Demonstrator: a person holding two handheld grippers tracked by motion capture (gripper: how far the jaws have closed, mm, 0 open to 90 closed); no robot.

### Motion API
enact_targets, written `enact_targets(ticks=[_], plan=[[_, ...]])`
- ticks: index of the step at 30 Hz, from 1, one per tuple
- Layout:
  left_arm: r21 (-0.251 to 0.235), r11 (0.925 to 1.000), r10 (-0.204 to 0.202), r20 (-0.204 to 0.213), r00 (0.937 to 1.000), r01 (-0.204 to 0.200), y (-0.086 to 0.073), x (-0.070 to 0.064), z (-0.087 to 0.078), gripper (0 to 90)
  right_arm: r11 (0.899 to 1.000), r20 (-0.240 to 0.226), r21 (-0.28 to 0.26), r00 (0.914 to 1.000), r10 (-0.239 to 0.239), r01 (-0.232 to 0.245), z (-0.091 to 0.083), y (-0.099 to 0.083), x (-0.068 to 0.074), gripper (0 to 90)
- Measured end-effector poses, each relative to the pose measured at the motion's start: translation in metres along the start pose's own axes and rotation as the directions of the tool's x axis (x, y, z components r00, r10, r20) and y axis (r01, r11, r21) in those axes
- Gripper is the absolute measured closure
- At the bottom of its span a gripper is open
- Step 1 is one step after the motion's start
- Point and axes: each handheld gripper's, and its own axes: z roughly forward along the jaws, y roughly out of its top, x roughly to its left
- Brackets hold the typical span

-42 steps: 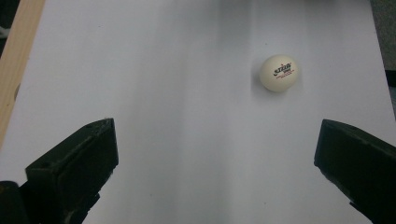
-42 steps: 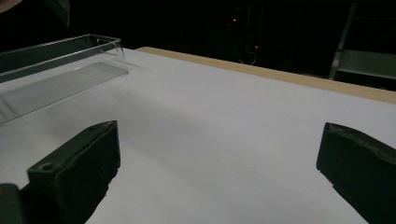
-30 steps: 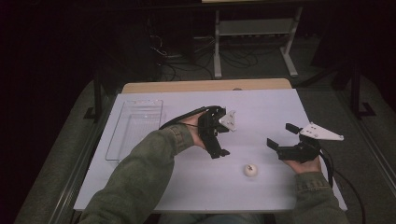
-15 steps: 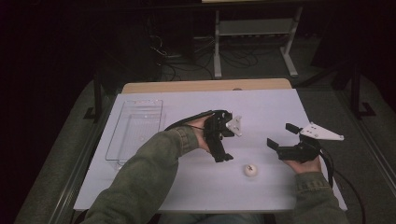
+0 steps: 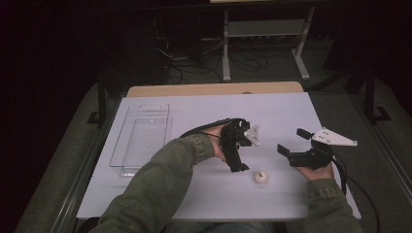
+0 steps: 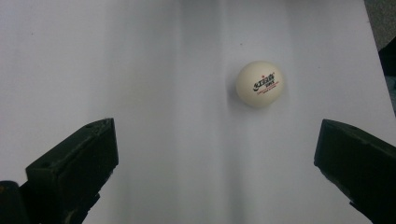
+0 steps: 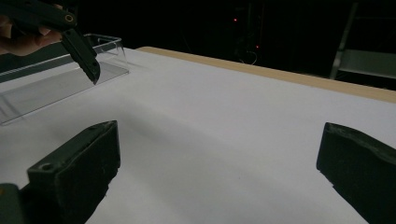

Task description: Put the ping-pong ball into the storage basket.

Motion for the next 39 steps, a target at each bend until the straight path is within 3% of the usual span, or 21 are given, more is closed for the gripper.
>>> enact_targets(ticks=[32,39], plan=[[-0.035,0.9977,-0.057,0.033,0.9978,0.058,0.013,-0.004,0.028,0.0,1.0,0.002,0.002,1.0,-0.002,0.002,0.0,0.0,-0.001,0.0],[-0.037,0.998,-0.05,0.041,0.9979,0.052,0.013,-0.006,0.034,0.0,1.0,0.001,0.003,1.0,0.0,0.0,0.0,0.0,-0.001,0.0]])
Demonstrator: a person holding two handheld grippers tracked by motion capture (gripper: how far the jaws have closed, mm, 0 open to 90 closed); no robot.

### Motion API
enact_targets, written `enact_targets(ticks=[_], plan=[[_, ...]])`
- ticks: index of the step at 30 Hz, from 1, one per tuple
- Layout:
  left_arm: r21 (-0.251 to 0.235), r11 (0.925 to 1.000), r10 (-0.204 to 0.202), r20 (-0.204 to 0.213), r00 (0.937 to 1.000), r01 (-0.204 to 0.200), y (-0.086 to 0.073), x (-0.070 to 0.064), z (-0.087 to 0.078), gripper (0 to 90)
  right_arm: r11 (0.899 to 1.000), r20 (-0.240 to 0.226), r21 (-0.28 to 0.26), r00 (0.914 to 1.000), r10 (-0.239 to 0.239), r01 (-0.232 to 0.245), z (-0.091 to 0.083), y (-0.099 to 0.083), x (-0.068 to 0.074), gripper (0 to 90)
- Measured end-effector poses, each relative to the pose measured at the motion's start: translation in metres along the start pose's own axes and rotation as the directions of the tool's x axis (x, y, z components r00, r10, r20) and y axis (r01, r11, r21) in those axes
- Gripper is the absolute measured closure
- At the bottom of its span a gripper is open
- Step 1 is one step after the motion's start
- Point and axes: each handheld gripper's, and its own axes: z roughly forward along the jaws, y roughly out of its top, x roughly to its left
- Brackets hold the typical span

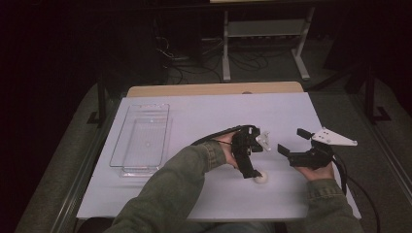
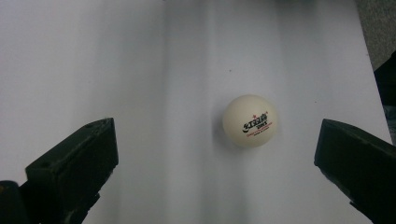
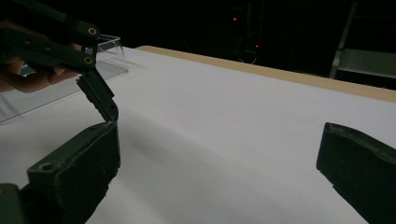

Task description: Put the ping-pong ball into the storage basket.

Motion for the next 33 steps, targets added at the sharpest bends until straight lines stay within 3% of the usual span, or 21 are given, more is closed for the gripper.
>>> enact_targets(ticks=[4,25,33], plan=[[-0.019,0.9998,-0.008,0.002,1.0,0.008,0.0,-0.001,0.002,0.0,1.0,0.0,0.002,1.0,0.001,-0.001,0.0,0.0,0.0,0.0],[-0.025,0.9997,-0.002,0.043,0.9991,0.003,-0.004,-0.013,0.026,0.0,1.0,0.008,-0.009,0.9999,0.007,-0.007,-0.001,0.0,-0.001,0.0],[-0.058,0.9982,-0.013,0.048,0.9988,0.016,-0.005,-0.015,0.031,0.0,1.0,0.005,-0.008,1.0,0.005,-0.005,-0.001,0.0,-0.001,0.0]])
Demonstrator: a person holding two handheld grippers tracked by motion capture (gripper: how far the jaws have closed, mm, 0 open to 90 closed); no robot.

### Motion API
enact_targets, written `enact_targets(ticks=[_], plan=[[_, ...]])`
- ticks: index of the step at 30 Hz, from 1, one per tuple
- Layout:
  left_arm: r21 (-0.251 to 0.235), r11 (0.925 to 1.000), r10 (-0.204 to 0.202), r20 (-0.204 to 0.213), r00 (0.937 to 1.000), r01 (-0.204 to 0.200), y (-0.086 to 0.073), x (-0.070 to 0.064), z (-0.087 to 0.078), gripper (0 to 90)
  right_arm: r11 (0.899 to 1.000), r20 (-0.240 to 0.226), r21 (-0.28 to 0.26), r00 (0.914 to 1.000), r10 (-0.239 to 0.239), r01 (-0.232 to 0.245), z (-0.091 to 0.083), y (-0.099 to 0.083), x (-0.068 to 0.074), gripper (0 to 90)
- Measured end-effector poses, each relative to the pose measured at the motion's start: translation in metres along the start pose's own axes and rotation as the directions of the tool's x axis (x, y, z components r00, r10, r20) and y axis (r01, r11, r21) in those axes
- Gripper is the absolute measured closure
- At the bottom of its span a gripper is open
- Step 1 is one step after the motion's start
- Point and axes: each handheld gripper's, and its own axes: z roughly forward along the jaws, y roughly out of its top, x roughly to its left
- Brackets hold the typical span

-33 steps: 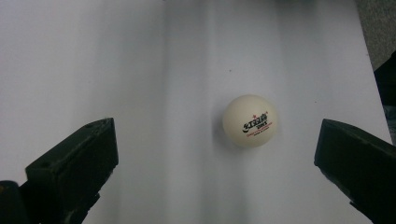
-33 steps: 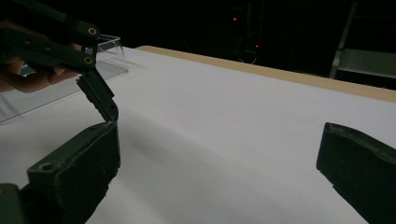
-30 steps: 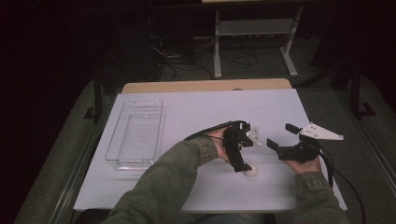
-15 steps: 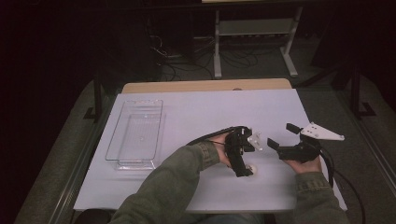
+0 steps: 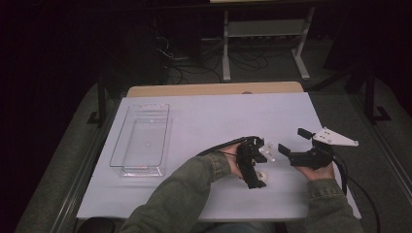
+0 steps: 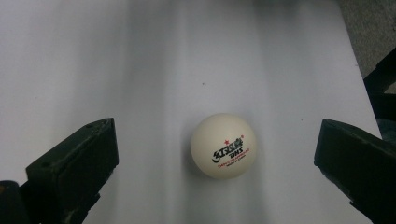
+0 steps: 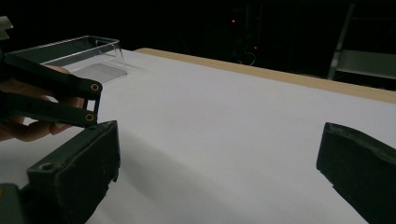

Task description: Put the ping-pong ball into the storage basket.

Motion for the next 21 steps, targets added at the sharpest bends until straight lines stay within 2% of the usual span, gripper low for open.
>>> enact_targets(ticks=[3,8,12,21], plan=[[-0.007,0.9999,-0.013,0.002,0.9999,0.013,-0.002,0.001,0.002,0.0,1.0,-0.001,0.001,1.0,0.0,0.0,0.0,0.0,0.0,0.0],[0.003,0.9999,-0.012,0.006,0.9999,0.012,-0.004,0.001,0.005,0.3,1.0,-0.003,0.001,1.0,0.0,0.0,0.0,0.0,0.0,0.0],[0.007,0.9999,-0.008,0.014,0.9999,0.008,-0.004,0.0,0.01,4.4,1.0,-0.003,0.001,1.0,-0.001,0.001,0.0,0.0,0.0,0.0],[0.052,0.9983,0.028,-0.008,0.9996,-0.027,-0.006,-0.003,0.016,7.5,1.0,-0.004,0.002,1.0,-0.003,0.003,0.0,0.0,0.0,0.0]])
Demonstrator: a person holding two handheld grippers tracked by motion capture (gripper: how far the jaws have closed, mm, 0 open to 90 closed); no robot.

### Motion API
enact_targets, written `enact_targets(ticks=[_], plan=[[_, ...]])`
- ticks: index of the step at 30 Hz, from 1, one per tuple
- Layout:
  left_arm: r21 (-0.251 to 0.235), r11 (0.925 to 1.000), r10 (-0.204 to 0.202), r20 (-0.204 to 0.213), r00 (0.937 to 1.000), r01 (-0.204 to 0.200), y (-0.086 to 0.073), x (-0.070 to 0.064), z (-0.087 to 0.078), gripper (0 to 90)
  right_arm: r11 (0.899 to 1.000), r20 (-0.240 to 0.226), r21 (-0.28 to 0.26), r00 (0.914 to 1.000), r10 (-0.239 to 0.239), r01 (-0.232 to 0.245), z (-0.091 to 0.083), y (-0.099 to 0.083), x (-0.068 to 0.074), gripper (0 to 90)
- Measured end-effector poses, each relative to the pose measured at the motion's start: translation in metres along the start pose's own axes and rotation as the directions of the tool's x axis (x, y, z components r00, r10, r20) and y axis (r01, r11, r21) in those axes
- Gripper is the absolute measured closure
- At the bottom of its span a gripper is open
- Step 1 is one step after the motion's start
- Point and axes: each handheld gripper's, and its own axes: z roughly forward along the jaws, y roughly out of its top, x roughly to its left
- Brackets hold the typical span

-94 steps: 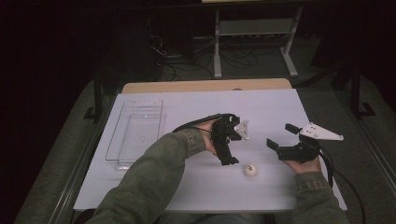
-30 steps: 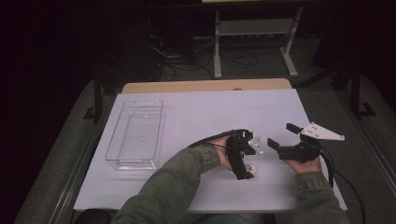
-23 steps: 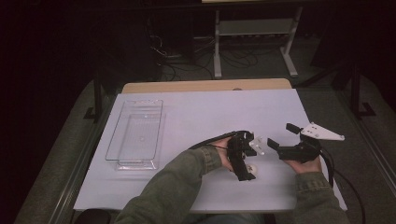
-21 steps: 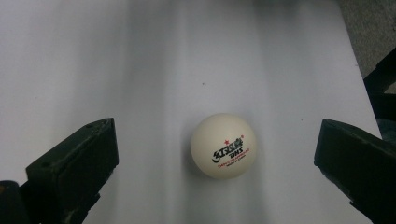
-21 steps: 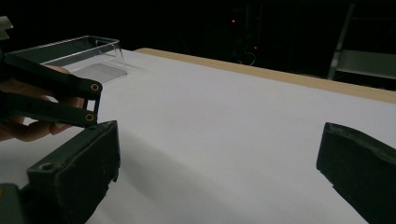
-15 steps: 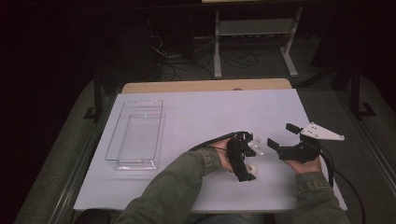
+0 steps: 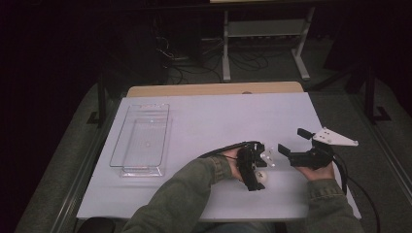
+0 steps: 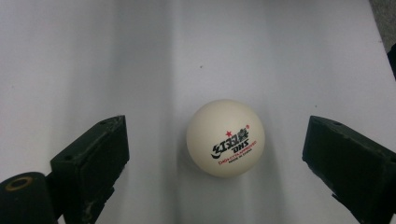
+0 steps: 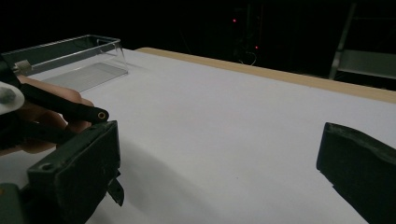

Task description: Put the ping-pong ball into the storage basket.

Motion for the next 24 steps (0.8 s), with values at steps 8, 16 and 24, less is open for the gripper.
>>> enact_targets(ticks=[8,16,24], plan=[[0.0,1.0,-0.006,0.001,1.0,0.006,-0.0022,0.0001,0.0029,15.1,1.0,0.001,0.0,1.0,0.0,0.0,0.0001,-0.0001,-0.0001,0.0],[-0.007,1.0,-0.005,-0.009,0.9999,0.005,-0.0054,0.001,0.0035,31.1,1.0,0.002,0.002,1.0,0.0,0.0,0.0006,-0.0001,-0.0002,0.0],[-0.014,0.9999,-0.002,-0.01,0.9999,0.002,-0.0052,0.0013,0.0038,40.4,1.0,0.004,0.002,1.0,0.0,0.0,0.0006,-0.0001,0.0,0.0]])
